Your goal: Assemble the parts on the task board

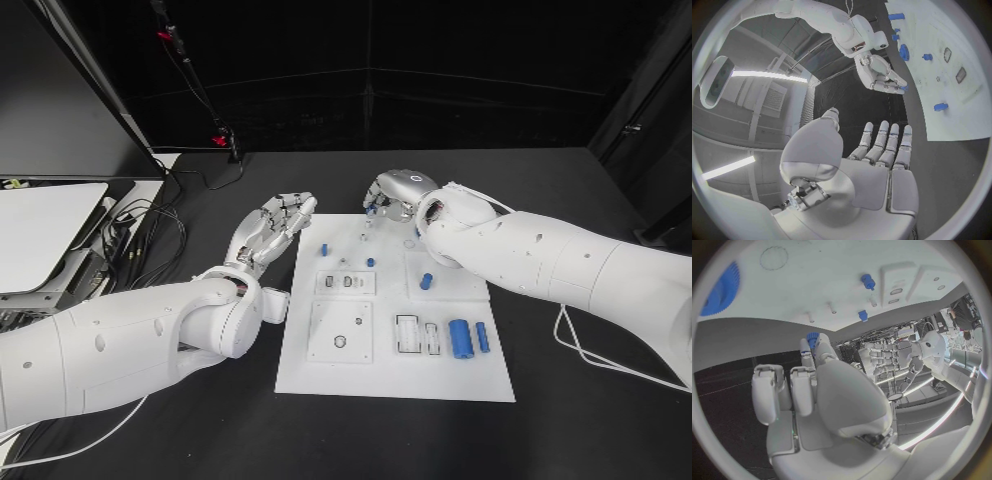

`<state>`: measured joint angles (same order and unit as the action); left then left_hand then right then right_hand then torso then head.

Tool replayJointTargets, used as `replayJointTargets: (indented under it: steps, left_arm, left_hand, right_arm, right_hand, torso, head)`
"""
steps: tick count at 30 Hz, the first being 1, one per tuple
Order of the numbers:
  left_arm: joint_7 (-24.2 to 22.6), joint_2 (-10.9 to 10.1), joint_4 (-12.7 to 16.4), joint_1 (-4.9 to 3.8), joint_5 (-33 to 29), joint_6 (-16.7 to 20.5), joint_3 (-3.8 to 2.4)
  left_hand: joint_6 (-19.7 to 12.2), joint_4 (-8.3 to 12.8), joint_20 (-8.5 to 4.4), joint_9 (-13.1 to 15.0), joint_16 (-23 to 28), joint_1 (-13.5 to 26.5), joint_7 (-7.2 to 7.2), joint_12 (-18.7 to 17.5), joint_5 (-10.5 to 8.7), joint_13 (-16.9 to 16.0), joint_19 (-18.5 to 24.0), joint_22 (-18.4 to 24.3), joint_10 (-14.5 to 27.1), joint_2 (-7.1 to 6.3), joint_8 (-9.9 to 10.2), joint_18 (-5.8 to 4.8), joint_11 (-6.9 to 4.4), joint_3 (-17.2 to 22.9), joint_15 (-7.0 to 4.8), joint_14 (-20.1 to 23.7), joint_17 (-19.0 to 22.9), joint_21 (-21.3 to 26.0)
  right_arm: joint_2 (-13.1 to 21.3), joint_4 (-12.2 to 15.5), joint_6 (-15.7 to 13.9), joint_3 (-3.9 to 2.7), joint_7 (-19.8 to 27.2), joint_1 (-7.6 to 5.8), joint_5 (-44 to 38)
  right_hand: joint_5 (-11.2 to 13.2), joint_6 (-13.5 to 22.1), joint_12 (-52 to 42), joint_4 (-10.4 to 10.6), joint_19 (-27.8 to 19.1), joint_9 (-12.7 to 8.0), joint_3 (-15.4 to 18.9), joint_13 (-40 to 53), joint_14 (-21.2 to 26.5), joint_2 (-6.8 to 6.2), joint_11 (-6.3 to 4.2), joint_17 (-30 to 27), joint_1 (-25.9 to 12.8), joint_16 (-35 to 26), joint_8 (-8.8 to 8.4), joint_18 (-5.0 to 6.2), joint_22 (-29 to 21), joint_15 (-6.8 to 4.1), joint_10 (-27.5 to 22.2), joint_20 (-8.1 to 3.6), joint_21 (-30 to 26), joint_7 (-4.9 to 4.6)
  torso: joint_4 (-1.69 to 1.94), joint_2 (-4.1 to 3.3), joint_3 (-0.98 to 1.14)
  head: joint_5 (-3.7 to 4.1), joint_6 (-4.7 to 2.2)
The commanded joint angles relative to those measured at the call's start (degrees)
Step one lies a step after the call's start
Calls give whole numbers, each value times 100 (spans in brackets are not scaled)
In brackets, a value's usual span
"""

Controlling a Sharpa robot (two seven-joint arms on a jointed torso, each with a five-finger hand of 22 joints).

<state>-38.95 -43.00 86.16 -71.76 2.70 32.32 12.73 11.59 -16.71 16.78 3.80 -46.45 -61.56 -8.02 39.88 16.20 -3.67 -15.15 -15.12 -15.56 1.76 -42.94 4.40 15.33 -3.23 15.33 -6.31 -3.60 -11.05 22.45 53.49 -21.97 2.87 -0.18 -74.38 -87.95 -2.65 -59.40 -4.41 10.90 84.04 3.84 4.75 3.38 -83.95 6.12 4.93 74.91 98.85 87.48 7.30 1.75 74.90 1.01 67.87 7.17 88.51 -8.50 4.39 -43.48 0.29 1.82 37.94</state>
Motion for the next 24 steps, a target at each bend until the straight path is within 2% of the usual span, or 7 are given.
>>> replayJointTargets:
  steps: [1,13,18,24]
  left_arm:
    - [-1497,3,12,-8,36,-21,-6]
    - [-1495,31,-7,-8,36,-33,-7]
    - [-1492,23,-2,-8,36,-38,-7]
    - [-1496,-5,13,-9,36,-33,-8]
  left_hand:
    - [40,-3,-11,-3,-4,-14,-911,-25,28,0,4,3,-22,55,33,58,7,-36,13,-30,-9,-29]
    - [38,-4,-11,-4,-4,-19,-911,-26,36,0,6,4,-21,65,36,58,7,-37,13,-31,-9,-29]
    - [38,-4,-10,-4,-4,-23,-911,-27,42,0,6,4,-21,73,37,57,7,-37,13,-31,-9,-30]
    - [38,-4,-10,-4,-4,-23,-911,-27,42,0,6,4,-21,73,37,57,7,-37,13,-31,-9,-30]
  right_arm:
    - [-46,-54,139,-5,50,-8,-2]
    - [-177,-215,211,-5,52,13,-2]
    - [-237,-307,258,-5,48,39,-2]
    - [-282,-365,340,-5,35,62,-2]
  right_hand:
    - [-24,17,44,4,397,-6,-34,5,-383,6,30,147,43,-1,-35,-96,1186,10,2,17,15,-12]
    - [-25,28,59,15,392,-8,-44,4,-381,-3,35,137,43,-3,-53,-94,1178,14,-3,20,12,-18]
    - [-25,31,63,19,392,-8,-48,4,-381,-4,37,139,43,-2,-58,-94,1179,15,-6,20,12,-20]
    - [-25,33,71,30,392,-8,-53,4,-381,-7,42,135,37,-3,-67,-94,1178,18,-12,22,11,-24]
  torso:
    - [5,1,1]
    - [-2,3,-6]
    - [1,2,2]
    - [-7,5,-5]
  head:
    - [-12,4]
    - [-32,43]
    - [-38,64]
    - [-45,81]
